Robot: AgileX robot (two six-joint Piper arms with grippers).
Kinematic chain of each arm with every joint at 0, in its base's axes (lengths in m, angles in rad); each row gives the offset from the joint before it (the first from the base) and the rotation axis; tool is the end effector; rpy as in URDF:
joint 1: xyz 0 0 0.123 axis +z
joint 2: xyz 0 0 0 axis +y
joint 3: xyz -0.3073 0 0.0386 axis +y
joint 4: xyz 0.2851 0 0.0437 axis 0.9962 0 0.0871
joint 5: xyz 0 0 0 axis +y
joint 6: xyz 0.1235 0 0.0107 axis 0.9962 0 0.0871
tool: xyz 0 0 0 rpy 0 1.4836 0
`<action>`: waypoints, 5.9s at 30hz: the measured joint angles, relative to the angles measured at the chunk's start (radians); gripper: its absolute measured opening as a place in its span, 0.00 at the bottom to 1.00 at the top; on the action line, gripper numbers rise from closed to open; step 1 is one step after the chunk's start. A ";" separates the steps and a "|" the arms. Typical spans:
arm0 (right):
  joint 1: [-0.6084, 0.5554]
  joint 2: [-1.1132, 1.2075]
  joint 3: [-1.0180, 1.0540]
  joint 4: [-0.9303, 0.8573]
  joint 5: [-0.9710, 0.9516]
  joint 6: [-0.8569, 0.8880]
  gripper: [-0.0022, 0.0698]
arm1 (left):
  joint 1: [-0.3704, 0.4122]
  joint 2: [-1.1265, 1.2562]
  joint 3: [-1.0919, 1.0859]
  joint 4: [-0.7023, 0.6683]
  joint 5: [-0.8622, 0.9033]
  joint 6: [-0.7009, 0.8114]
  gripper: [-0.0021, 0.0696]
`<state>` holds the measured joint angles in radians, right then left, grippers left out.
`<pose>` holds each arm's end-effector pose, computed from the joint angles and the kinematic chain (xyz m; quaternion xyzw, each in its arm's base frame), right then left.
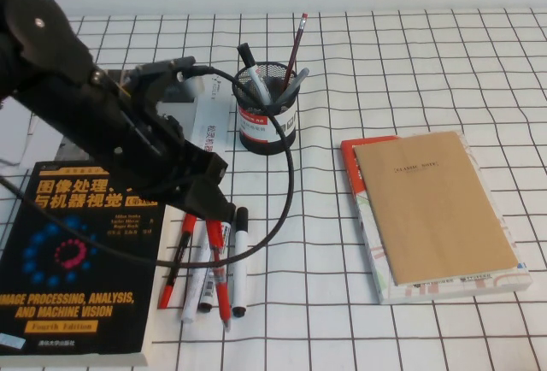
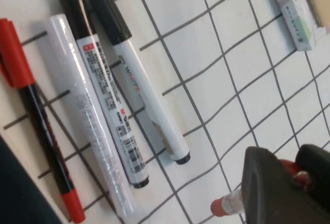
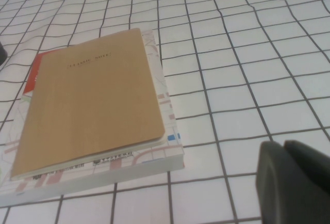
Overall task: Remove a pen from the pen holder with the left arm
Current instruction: 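Take a marker out of the pen holder and lay it on the table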
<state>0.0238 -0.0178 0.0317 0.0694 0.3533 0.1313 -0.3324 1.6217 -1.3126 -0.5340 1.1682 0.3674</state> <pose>0.0967 0.0053 0.1616 0.0616 0.7962 0.0757 0.5971 0.3258 -0.1739 0.2764 0.2532 0.9302 -0.2495 0.0914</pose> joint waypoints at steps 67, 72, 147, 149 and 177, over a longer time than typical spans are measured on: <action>0.000 0.000 0.000 0.000 0.000 0.000 0.01 | -0.085 0.279 -0.370 0.254 -0.122 -0.079 0.05; 0.000 0.000 0.000 0.000 0.000 0.000 0.01 | -0.112 0.091 -0.198 0.306 -0.317 -0.079 0.03; 0.000 0.000 0.000 0.000 0.000 0.000 0.01 | 0.375 -1.634 1.337 0.505 -0.910 -0.065 0.03; 0.000 0.000 0.000 0.000 0.000 0.000 0.01 | 0.376 -1.634 1.337 0.505 -0.891 -0.068 0.03; 0.000 0.000 0.000 0.000 0.000 0.000 0.01 | 0.376 -1.634 1.337 0.374 -0.791 -0.274 0.03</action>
<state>0.0238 -0.0178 0.0317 0.0694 0.3533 0.1313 0.0435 -0.0119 0.0247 -0.1600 0.3771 0.0930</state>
